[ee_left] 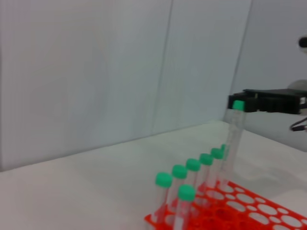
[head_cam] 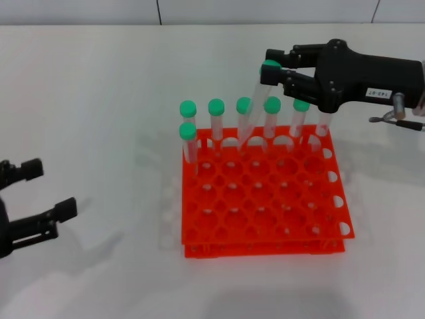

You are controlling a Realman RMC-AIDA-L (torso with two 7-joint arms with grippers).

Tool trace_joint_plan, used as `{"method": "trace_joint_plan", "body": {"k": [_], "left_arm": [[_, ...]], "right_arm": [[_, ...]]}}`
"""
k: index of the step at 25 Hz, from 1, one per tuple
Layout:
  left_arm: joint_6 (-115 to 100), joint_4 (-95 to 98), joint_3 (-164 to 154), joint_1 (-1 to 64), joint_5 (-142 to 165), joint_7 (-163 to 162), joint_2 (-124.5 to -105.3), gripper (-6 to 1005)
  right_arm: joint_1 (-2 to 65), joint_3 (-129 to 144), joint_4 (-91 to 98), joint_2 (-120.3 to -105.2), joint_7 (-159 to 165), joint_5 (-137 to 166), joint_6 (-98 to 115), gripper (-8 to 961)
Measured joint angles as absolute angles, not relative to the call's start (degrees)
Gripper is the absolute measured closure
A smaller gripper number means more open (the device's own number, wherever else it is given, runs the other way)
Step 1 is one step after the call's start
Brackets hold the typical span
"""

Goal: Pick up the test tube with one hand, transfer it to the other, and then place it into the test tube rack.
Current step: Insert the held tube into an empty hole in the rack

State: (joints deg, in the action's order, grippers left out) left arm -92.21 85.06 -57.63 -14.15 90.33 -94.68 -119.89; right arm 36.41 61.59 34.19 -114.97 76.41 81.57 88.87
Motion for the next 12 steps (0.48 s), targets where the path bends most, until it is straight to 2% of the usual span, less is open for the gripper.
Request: {"method": "trace_joint_plan", "body": {"k": [7, 12], "left_arm": [[-91.72, 69.37, -53.90, -13.74, 85.19, -82.25, -119.68, 107], [-91.66, 66.06, -51.97, -13.49, 85.76, -80.89, -119.60, 107]], "right_arm": [[38.13, 65.14, 35.00, -115.21, 77.74, 82.21, 86.61, 704], [38.77, 68.13, 36.81, -115.37, 78.47, 82.22, 83.83, 705]]}}
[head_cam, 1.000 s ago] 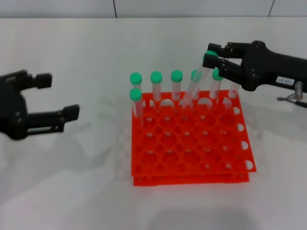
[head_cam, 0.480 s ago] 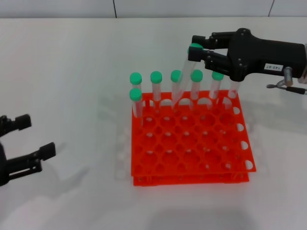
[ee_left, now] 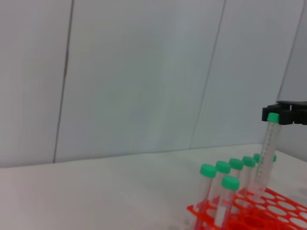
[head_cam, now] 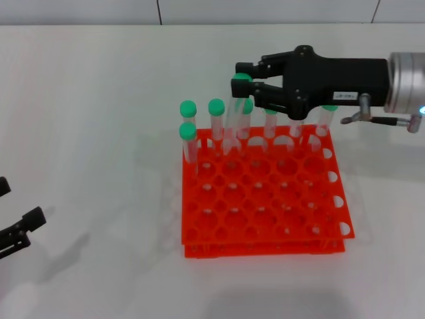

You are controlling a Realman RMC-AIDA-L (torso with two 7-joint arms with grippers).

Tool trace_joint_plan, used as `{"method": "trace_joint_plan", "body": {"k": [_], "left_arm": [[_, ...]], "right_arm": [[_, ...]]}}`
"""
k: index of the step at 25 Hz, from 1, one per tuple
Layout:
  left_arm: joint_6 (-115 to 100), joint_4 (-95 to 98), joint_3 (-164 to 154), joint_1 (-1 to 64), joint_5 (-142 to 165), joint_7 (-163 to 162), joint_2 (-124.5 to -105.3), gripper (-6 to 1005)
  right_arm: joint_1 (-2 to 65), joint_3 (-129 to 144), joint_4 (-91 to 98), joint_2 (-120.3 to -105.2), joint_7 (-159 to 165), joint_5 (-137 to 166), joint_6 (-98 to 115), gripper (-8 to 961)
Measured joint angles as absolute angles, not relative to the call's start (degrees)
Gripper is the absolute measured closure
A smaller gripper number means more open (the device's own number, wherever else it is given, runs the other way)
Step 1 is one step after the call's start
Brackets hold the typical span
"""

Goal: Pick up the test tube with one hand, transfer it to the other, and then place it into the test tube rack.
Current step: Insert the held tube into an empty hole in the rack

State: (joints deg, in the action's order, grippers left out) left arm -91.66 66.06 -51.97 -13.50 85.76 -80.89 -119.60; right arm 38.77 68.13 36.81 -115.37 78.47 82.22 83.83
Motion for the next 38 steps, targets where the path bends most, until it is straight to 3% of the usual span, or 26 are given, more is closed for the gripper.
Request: {"method": "trace_joint_plan", "body": {"k": [38], "left_arm": [[-91.19, 61.22, -49.57, -10.06, 89.56, -79.33, -119.35, 107]], "right_arm": [[40.96, 79.80, 40.06, -116.02, 78.92, 81.35, 72.52, 704]]}}
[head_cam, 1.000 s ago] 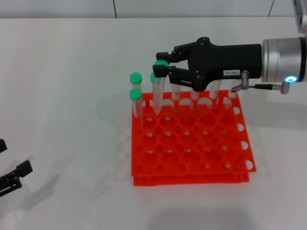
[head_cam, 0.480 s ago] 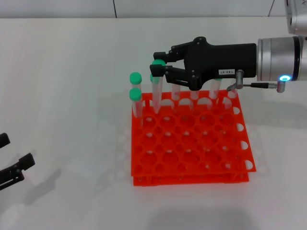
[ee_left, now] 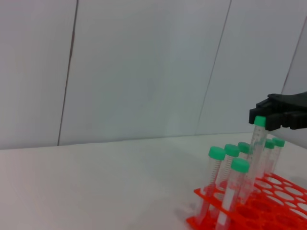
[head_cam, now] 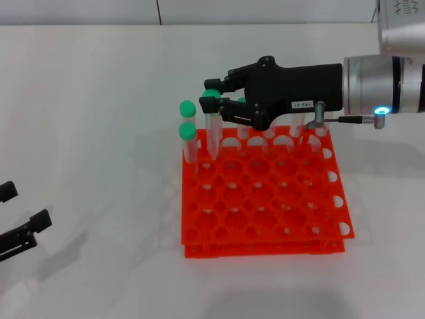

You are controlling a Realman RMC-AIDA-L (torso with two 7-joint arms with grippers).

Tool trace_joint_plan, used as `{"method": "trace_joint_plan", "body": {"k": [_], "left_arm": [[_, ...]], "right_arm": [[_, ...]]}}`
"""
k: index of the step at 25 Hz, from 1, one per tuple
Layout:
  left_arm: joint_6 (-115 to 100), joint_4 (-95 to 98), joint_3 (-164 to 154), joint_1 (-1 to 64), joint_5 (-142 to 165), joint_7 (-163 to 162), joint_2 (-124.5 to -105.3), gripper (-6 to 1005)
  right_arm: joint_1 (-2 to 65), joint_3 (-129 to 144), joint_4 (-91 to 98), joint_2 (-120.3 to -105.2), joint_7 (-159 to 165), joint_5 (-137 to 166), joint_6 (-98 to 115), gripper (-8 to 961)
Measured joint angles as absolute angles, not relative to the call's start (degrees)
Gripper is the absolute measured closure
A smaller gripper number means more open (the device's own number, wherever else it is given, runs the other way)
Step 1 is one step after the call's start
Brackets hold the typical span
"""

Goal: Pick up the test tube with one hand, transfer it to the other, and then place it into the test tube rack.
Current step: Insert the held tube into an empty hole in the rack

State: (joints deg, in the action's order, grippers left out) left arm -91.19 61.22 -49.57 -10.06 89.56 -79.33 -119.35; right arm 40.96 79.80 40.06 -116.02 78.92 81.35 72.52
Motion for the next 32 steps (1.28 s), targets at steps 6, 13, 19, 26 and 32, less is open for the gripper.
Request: {"method": "trace_joint_plan", "body": {"k": [6, 13, 19, 26, 32], "left_arm": [[-91.14, 61.17, -49.57, -9.79, 89.57, -79.37, -119.35, 107], [-91.14, 60.31, -49.55, -9.35, 89.68, -79.30, -119.35, 107], [-91.07, 59.34, -49.48, -8.41, 90.73, -79.23, -119.27, 107], [-91.05, 59.07, -48.78, -7.76, 91.40, -79.37, -119.26, 107], [-91.05, 58.89, -48.77, -7.19, 91.80, -79.43, -119.26, 107]], "right_arm": [[41.34, 81.37, 40.09, -116.10, 78.93, 81.33, 71.05, 704], [41.67, 83.86, 40.16, -116.20, 78.93, 80.67, 69.60, 705], [41.42, 84.39, 40.35, -116.19, 78.93, 80.64, 69.07, 704], [40.56, 86.34, 40.65, -116.19, 78.26, 78.90, 67.08, 705], [39.27, 86.95, 40.85, -116.19, 77.28, 77.90, 65.94, 705]]}}
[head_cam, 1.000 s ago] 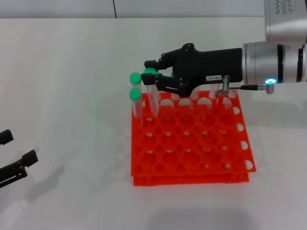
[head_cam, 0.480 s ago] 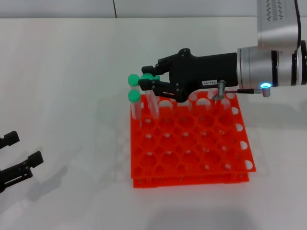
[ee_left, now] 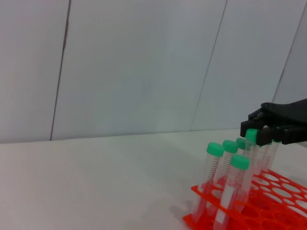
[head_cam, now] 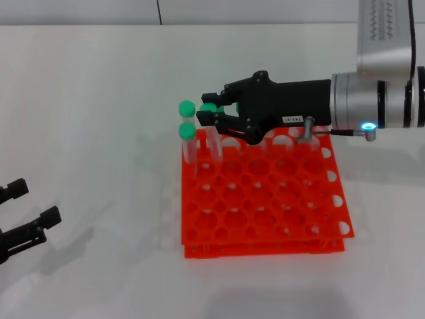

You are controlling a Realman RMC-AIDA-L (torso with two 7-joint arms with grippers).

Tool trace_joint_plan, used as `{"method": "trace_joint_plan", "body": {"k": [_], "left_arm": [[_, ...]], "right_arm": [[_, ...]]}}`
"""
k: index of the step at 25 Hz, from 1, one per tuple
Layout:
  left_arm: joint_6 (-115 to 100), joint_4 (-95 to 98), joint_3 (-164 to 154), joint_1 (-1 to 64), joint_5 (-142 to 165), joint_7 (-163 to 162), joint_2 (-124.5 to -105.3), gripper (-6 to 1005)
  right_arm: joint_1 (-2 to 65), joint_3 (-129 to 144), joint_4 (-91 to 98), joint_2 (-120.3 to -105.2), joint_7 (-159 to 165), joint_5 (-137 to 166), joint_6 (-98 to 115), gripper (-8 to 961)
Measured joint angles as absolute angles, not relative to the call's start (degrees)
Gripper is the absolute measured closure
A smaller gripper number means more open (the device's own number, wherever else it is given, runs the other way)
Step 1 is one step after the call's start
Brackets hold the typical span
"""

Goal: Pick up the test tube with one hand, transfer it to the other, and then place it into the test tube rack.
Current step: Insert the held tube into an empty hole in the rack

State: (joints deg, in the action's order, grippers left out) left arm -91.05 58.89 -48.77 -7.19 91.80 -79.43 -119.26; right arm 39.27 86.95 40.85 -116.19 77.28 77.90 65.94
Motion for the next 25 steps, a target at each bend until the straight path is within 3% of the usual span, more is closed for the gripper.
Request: {"method": "trace_joint_plan", "body": {"k": [25], "left_arm": [[-91.05, 58.27, -48.16, -5.28, 93.26, -79.44, -119.18, 107]], "right_arm": [[36.73, 88.41, 40.73, -116.19, 75.14, 75.06, 65.72, 704]]}}
